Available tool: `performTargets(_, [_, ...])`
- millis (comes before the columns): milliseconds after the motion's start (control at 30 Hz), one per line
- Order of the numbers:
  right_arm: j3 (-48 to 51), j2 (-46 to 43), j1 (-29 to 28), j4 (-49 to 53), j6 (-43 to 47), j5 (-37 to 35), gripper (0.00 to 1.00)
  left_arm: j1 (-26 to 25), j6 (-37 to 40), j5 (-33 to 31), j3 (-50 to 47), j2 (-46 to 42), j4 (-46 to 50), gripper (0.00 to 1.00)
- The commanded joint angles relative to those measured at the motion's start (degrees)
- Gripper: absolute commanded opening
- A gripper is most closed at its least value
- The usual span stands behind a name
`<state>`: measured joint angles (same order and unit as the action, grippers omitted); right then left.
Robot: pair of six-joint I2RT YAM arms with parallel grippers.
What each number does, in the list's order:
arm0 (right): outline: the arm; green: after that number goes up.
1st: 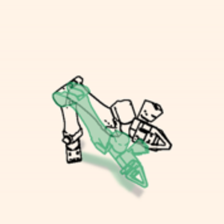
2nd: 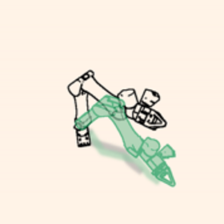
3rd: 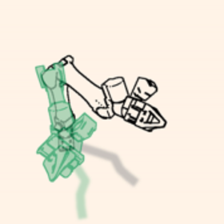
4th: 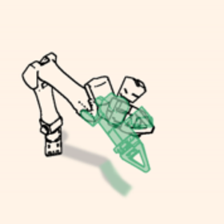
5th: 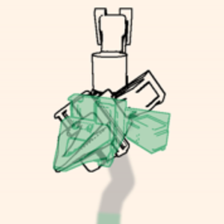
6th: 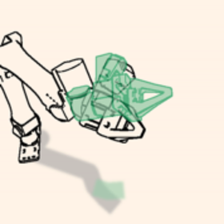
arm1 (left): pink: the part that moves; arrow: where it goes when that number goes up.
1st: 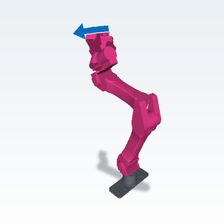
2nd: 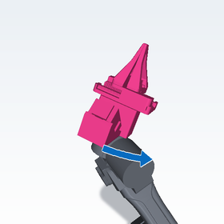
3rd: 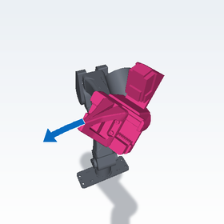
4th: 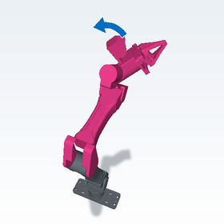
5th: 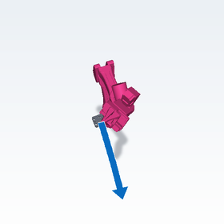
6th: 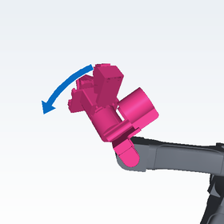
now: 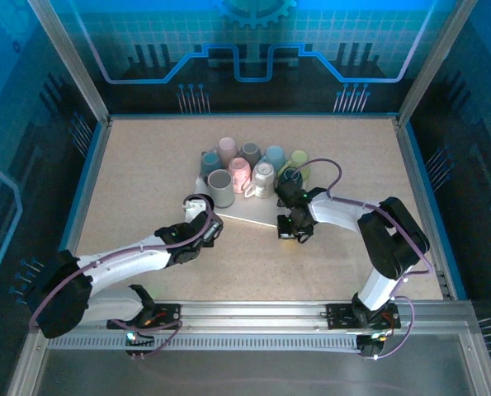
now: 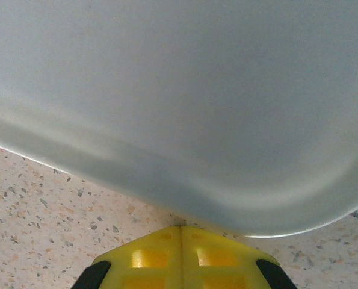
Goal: Turn the mug right side up
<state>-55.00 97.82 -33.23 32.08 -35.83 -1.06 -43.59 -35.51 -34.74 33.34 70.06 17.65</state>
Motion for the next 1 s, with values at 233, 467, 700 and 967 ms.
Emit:
performTargets(233, [-4.23, 4.73, 5.55, -14.67, 0.02, -15.29, 0.0, 1.24, -0.14, 3.14, -0.65, 1.5, 2.84, 0.16])
performTargets(467, [-4.2, 4.08, 5.58, -14.33, -0.05, -15.47, 0.0, 1.22, -0.53, 4.43, -1.35, 0.21, 3.5, 0.27])
performTargets(700, [-4.08, 2.76, 5.55, -13.98, 0.05, -16.05, 0.0, 1.13, -1.42, 4.66, -2.14, -1.83, 4.57, 0.36])
performTargets(967, [-6.92, 4.19, 5.83, -12.19, 0.52, -18.14, 0.0, 0.52, -2.34, 4.77, -0.95, -5.47, 6.74, 0.62])
